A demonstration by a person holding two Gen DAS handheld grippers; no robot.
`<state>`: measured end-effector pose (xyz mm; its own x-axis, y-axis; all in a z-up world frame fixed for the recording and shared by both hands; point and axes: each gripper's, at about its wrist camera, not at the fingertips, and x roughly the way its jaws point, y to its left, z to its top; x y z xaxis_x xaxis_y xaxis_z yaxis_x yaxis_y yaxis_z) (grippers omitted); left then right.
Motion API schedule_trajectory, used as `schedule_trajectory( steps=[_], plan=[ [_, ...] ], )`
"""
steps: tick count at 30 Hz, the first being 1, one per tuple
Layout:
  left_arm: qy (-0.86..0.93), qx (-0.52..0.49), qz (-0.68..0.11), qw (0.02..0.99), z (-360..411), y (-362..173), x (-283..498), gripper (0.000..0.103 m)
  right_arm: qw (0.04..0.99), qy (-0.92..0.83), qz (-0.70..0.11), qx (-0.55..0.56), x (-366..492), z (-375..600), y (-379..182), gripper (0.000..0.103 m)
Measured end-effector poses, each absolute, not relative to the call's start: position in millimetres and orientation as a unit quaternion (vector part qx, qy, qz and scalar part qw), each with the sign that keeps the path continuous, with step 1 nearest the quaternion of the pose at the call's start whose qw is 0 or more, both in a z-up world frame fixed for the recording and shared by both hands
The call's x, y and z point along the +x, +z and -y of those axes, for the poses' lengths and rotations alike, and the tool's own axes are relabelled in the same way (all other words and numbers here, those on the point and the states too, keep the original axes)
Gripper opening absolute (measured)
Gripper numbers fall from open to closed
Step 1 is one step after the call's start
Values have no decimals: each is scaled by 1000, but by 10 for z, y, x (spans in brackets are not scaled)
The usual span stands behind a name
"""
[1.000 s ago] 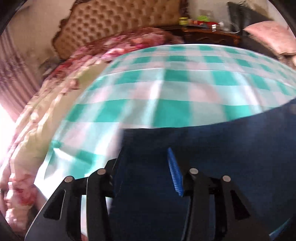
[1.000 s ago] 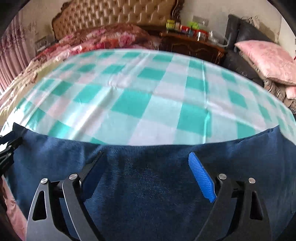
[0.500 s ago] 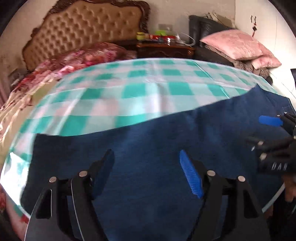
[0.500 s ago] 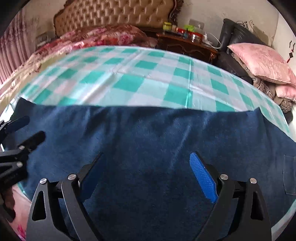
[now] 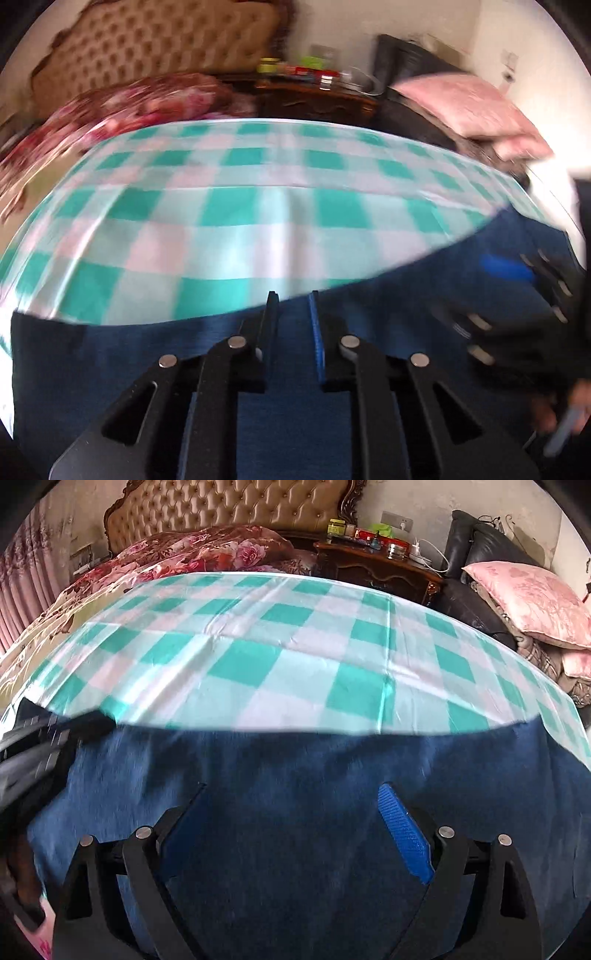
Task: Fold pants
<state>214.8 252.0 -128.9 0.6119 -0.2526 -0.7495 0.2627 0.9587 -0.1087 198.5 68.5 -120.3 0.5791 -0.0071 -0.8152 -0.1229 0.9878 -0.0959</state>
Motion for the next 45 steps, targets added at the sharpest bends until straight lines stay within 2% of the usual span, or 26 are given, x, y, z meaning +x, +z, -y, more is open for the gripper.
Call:
schedule_trajectory(
  steps=[3,6,8,11,14,18,25,33,34,35,45],
  plan=[
    [-147,44,-435,887,-2271,-1410,2193,20,884,10,-458,-88,2168,-661,-1272,85],
    [-93,27,-438,894,-2387,-1422,2280,24,886,1,-453,-96,2254,-630,-1284,86],
    [-30,38,-442,896,-2605,-1439,2312,25,886,-14,-453,-99,2265,-601,-1260,85],
    [-23,3,-437,899,-3006,-1353,2152,26,892,35,-449,-43,2031,-519,-1087,85],
    [-51,3,-418,907,-3222,-1233,1831,27,888,69,-453,-47,1723,-585,-1029,86],
    [42,30,-448,893,-3812,-1387,1498,29,871,101,-479,-46,1415,-645,-1121,86],
    [124,-105,-384,909,-4789,-1040,871,30,865,97,-485,-82,1204,-667,-1304,86],
    [77,-187,-405,892,-4808,-1247,654,30,874,92,-464,-110,1131,-676,-1298,88],
    [75,-187,-407,891,-4777,-1282,684,27,874,94,-464,-110,1139,-668,-1299,88],
    [69,-186,-409,891,-4757,-1311,717,15,874,95,-464,-110,1139,-665,-1299,88],
    [94,-165,-409,893,-4614,-1235,658,13,877,93,-462,-99,1150,-626,-1316,92]
  ],
)
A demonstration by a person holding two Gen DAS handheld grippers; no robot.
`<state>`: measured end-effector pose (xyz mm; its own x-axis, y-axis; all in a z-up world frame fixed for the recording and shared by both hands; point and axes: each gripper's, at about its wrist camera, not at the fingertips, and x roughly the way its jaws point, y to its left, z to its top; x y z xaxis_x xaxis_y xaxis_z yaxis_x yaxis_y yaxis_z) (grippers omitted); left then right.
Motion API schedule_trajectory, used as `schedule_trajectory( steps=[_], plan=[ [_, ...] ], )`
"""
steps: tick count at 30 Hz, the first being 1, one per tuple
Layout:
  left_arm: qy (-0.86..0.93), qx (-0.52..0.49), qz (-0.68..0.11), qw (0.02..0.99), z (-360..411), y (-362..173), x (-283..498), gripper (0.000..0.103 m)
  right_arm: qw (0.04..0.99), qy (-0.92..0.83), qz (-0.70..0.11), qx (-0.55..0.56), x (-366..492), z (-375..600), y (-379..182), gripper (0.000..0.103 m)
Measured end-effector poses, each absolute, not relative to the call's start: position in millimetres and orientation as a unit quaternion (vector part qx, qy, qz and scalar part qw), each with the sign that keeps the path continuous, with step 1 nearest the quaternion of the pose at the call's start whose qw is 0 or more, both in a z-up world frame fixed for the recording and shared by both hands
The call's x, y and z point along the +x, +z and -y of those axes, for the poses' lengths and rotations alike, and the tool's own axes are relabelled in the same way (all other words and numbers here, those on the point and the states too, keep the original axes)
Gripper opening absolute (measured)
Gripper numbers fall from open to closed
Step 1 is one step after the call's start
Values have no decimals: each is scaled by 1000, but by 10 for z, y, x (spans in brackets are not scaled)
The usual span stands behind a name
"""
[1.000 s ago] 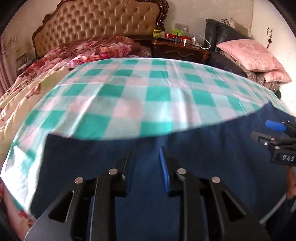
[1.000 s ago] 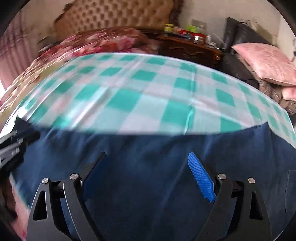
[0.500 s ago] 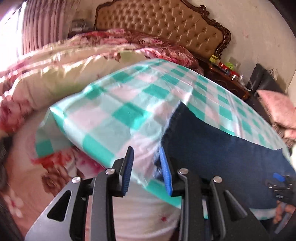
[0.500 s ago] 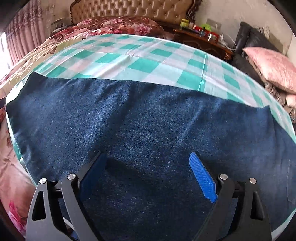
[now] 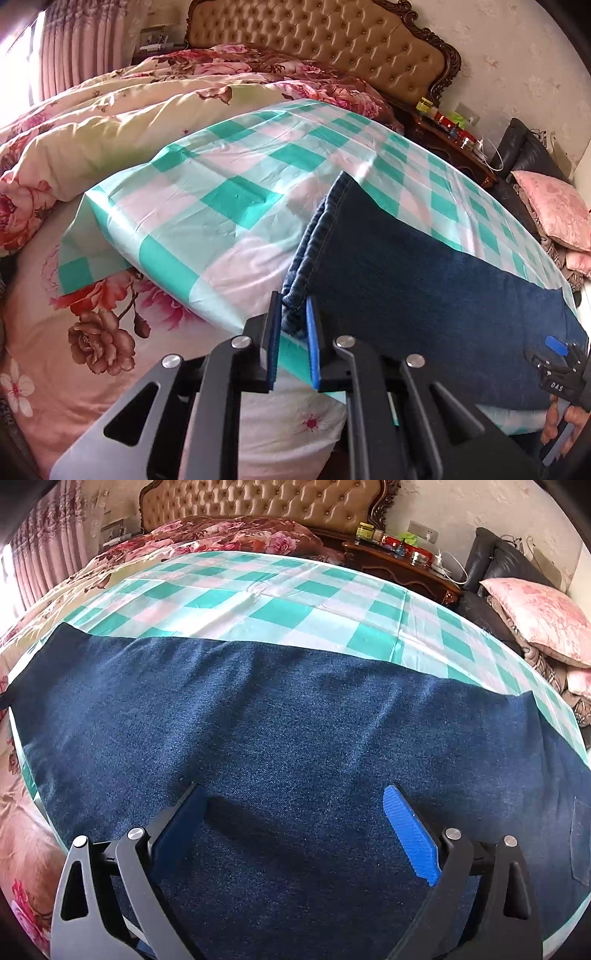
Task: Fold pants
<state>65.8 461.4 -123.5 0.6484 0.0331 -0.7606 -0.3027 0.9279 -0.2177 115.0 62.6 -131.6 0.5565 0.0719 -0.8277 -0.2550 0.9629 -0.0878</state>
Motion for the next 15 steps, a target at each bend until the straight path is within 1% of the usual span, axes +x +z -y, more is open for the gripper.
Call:
schedule_trajectory(
  steps=[1,3,4,5,8,10,11,14,15],
  plan=[
    [90,-170,-407,893,-4606,-1216,644,13,875,94,-465,-97,1157,-615,-1311,92],
    [85,-177,-405,893,-4606,-1198,605,17,873,86,-472,-90,1154,-563,-1268,92],
    [82,-178,-403,894,-4607,-1193,581,27,875,88,-468,-82,1131,-519,-1220,92],
    [86,-180,-401,894,-4620,-1186,549,41,879,94,-462,-74,1099,-463,-1150,92],
    [87,-194,-397,893,-4657,-1189,452,40,891,88,-438,-82,942,-253,-979,92],
    [84,-188,-402,892,-4625,-1228,453,39,893,76,-434,-91,800,-15,-933,88],
    [78,-186,-406,891,-4586,-1265,474,33,894,69,-434,-89,736,124,-914,83],
    [80,-187,-415,887,-4512,-1346,542,23,904,10,-423,-59,502,833,-771,82],
    [82,-188,-417,885,-4497,-1370,560,23,907,-22,-418,-44,431,1140,-708,82]
  ],
)
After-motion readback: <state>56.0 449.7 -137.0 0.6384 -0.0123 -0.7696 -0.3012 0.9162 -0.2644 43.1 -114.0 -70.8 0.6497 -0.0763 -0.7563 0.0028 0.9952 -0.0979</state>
